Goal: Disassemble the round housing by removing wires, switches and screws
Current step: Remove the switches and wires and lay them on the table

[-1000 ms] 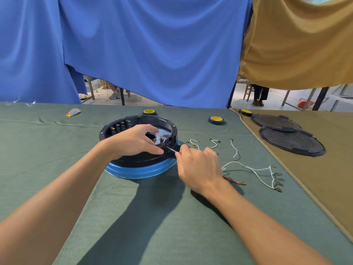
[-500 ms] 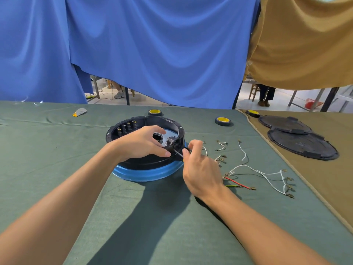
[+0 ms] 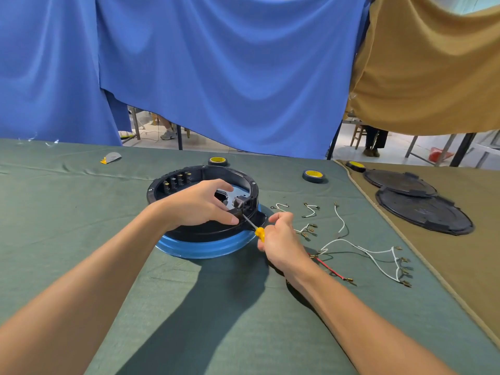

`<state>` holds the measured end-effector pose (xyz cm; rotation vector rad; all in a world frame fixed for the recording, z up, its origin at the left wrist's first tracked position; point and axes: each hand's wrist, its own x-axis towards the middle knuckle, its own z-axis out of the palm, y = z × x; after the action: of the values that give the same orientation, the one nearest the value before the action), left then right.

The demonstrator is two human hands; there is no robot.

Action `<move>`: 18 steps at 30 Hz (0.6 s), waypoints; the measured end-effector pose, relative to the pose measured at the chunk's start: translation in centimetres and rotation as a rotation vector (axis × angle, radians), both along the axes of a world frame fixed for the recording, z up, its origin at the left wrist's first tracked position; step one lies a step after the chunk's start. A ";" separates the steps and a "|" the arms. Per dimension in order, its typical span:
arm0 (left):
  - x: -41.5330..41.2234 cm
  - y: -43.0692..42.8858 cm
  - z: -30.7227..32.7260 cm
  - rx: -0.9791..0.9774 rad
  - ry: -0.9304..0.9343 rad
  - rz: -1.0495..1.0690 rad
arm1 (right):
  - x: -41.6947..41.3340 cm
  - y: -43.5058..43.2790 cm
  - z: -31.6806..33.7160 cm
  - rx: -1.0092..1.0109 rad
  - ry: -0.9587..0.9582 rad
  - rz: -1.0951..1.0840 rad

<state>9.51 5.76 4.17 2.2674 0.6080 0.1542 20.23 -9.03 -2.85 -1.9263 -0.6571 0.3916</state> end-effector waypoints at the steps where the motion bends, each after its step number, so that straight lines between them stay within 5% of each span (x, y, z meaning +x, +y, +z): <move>1: 0.0 0.0 0.0 -0.001 -0.001 0.001 | 0.1 0.0 0.2 0.006 0.056 0.001; 3: -0.1 0.0 0.1 -0.004 0.004 -0.002 | 0.1 0.0 0.5 -0.013 0.036 0.007; 7: -0.2 0.0 0.1 -0.013 0.004 -0.011 | 0.9 -0.5 1.3 -0.196 -0.378 -0.094; 11: -0.2 -0.1 0.2 -0.012 -0.006 -0.045 | 0.6 -0.7 0.9 -0.193 -0.491 -0.142; 15: -0.2 -0.1 0.1 -0.010 -0.004 -0.067 | -0.2 -0.4 0.0 -0.186 -0.511 -0.180; 18: -0.1 0.0 0.1 -0.008 -0.004 -0.061 | 0.4 -0.4 0.6 -0.194 -0.328 -0.155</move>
<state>9.37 5.72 4.25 2.2747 0.5363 0.1263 20.61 -9.44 -2.29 -2.2354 -0.6934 0.0411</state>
